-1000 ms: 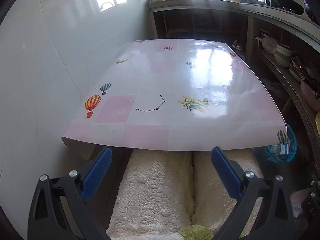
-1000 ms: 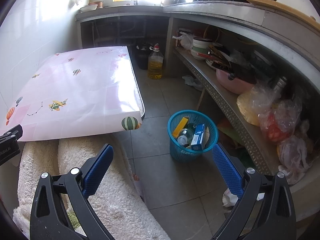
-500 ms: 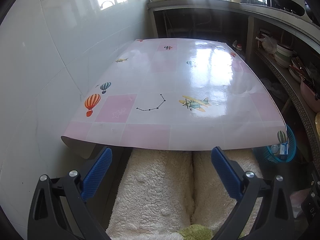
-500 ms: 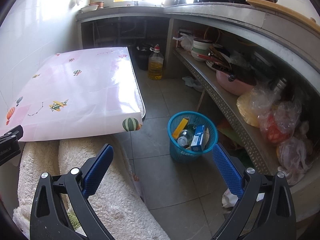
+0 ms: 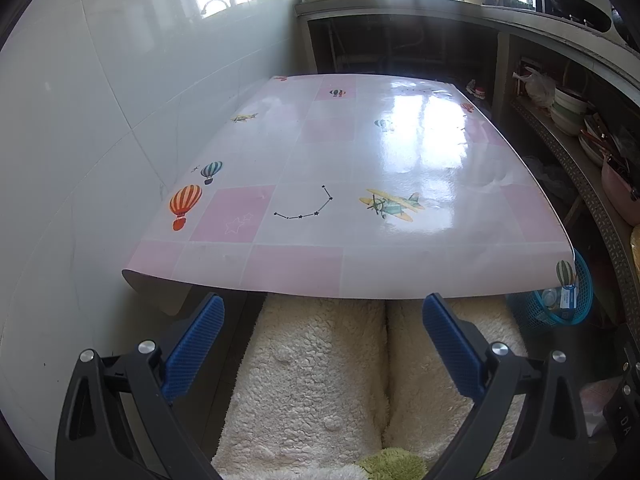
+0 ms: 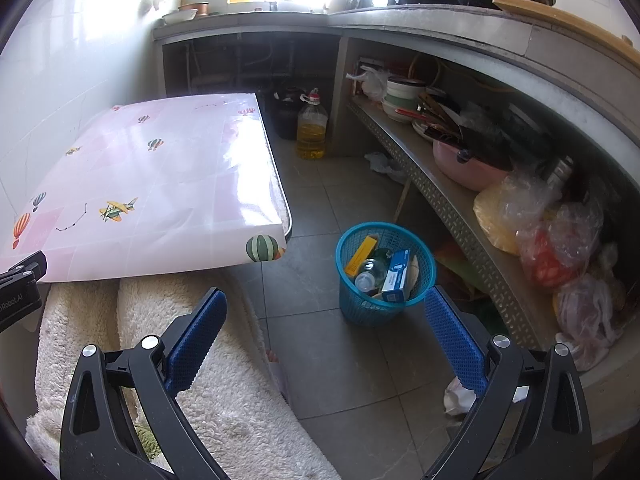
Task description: Collect trash
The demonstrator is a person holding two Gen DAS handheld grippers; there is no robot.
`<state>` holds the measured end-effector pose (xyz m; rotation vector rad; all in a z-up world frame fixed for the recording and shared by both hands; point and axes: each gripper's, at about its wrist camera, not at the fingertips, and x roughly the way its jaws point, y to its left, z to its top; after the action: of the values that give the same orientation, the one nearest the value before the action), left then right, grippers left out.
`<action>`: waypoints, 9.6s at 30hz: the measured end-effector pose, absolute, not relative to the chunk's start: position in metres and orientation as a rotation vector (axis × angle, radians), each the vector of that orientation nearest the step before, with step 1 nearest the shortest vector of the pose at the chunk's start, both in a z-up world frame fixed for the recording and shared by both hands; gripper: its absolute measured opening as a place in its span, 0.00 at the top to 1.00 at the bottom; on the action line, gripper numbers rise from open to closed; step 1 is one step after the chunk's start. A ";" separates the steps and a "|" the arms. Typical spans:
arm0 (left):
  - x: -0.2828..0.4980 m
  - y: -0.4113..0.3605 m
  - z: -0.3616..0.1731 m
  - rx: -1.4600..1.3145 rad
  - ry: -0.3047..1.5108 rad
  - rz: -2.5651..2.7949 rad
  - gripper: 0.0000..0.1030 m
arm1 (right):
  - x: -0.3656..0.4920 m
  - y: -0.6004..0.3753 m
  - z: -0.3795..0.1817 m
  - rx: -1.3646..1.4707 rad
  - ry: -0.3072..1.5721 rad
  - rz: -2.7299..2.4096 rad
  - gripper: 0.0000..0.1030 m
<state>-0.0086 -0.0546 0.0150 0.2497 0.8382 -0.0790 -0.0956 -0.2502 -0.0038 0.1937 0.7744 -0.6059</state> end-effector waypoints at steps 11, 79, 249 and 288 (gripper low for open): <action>-0.009 -0.054 0.015 0.250 0.837 -0.077 0.05 | -0.097 -0.252 -0.002 0.194 0.773 -0.605 0.08; -0.015 -0.057 0.015 0.229 0.854 -0.057 0.05 | -0.093 -0.249 -0.004 0.199 0.777 -0.598 0.08; 0.051 -0.052 -0.045 0.306 1.051 0.035 0.05 | -0.040 -0.273 -0.049 0.276 0.979 -0.505 0.08; 0.031 -0.072 -0.025 0.295 0.965 -0.108 0.06 | -0.045 -0.277 -0.045 0.277 0.953 -0.516 0.08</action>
<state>0.0312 -0.0717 -0.0255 0.2945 0.9649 -0.1084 -0.0449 -0.2770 -0.0449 0.2773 0.9532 -0.5157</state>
